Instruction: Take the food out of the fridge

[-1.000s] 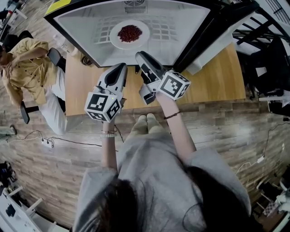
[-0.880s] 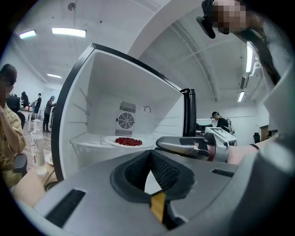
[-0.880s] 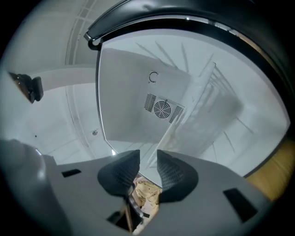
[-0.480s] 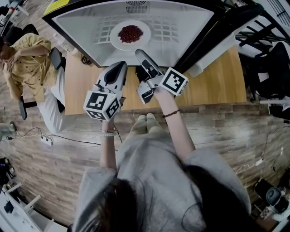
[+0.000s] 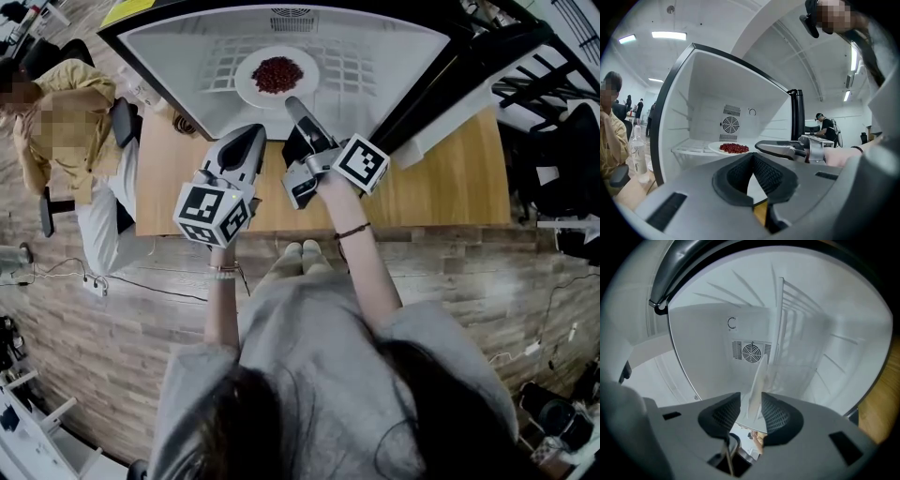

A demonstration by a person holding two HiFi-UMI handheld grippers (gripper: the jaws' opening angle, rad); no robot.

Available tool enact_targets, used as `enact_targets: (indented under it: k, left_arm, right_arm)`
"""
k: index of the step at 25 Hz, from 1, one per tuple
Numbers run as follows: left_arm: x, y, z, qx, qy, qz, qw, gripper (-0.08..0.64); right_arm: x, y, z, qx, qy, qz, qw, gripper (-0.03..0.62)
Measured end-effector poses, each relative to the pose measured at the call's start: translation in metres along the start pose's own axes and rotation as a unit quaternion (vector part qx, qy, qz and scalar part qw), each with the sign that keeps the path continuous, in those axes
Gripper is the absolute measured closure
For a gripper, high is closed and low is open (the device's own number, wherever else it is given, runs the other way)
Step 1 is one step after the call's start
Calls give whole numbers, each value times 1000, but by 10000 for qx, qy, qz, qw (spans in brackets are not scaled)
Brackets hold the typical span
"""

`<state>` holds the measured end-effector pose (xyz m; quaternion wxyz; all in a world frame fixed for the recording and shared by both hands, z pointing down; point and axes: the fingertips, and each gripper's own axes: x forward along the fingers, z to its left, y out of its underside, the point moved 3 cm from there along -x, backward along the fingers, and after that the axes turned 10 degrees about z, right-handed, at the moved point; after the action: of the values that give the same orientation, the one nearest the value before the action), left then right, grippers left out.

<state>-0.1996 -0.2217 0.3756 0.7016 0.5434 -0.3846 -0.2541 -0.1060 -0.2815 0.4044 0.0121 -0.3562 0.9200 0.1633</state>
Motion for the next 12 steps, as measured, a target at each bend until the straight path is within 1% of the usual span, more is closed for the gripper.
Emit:
enact_targets:
  k: [7, 12]
  left_arm:
    - [4, 1, 7, -12, -59, 29, 10000, 552]
    - [6, 1, 8, -2, -60, 31, 10000, 552]
  right_arm:
    - [10, -2, -4, 224, -21, 7, 9997, 463]
    - [14, -1, -7, 409, -25, 8, 9992, 476]
